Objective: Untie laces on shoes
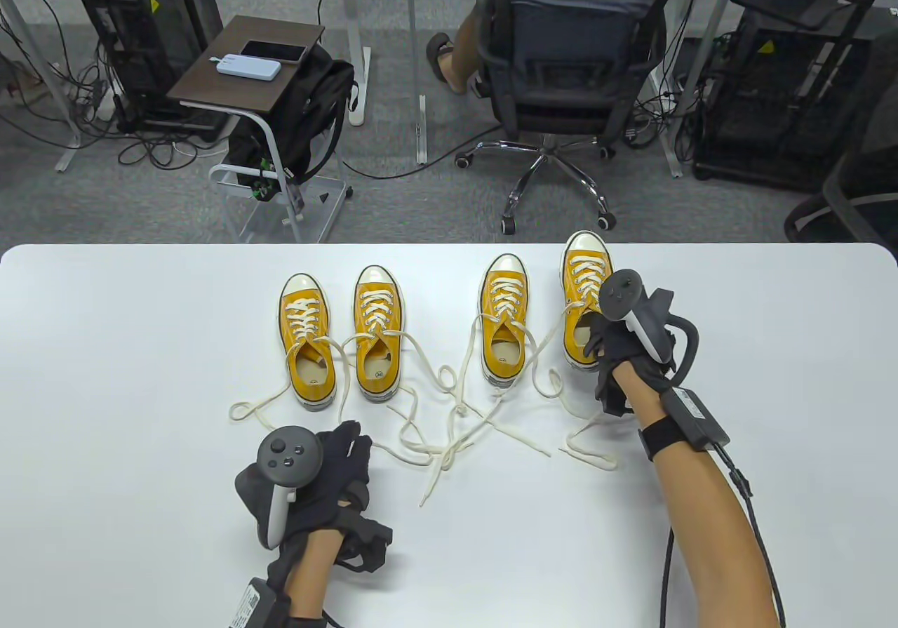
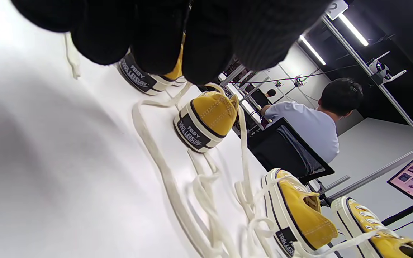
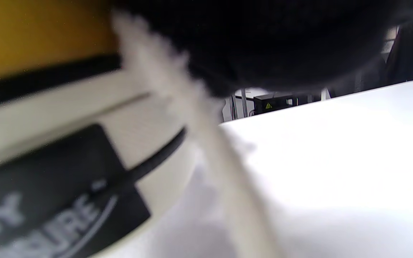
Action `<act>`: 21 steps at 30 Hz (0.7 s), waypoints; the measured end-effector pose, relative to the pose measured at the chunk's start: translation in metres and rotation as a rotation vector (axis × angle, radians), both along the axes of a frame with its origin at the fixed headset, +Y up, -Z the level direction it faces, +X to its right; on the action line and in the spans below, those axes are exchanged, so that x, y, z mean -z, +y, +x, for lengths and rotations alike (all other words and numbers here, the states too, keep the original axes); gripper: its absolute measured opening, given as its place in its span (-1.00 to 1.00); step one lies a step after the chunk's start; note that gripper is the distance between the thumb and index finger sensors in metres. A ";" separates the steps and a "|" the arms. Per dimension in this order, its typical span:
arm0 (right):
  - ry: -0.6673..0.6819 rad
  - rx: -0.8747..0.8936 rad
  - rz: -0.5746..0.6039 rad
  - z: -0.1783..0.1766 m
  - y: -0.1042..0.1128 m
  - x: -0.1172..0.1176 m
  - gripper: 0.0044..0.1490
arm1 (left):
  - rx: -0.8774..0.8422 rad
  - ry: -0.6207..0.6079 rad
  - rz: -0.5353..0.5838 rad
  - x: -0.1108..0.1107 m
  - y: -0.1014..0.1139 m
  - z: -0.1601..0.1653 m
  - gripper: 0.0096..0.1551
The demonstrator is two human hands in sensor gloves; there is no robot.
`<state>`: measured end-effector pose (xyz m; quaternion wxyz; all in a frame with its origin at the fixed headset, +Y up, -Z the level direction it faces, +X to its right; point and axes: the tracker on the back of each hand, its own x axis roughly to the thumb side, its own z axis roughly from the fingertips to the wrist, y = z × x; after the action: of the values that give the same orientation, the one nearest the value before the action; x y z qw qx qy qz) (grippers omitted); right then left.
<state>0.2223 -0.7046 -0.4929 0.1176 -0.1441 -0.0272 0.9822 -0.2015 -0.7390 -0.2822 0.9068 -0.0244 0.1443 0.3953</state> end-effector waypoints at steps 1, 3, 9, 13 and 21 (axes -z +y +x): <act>-0.003 -0.002 -0.005 0.000 -0.005 0.004 -0.31 | 0.005 -0.001 -0.006 0.000 0.000 0.000 -0.35; -0.006 -0.002 -0.018 0.000 -0.014 0.009 -0.31 | 0.008 -0.002 -0.011 0.001 -0.001 0.001 -0.35; -0.026 0.015 -0.068 0.001 -0.042 0.016 -0.30 | 0.018 -0.005 -0.032 0.004 -0.005 0.002 -0.35; -0.044 0.026 -0.076 0.008 -0.053 0.013 -0.28 | 0.021 -0.012 -0.036 0.005 -0.004 0.004 -0.34; -0.044 0.055 -0.026 0.022 -0.021 -0.016 -0.06 | 0.029 -0.055 -0.022 0.004 -0.001 0.012 -0.35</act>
<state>0.2440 -0.7256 -0.4768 0.1418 -0.1678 -0.0128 0.9755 -0.1893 -0.7402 -0.2859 0.9158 -0.0431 0.1239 0.3796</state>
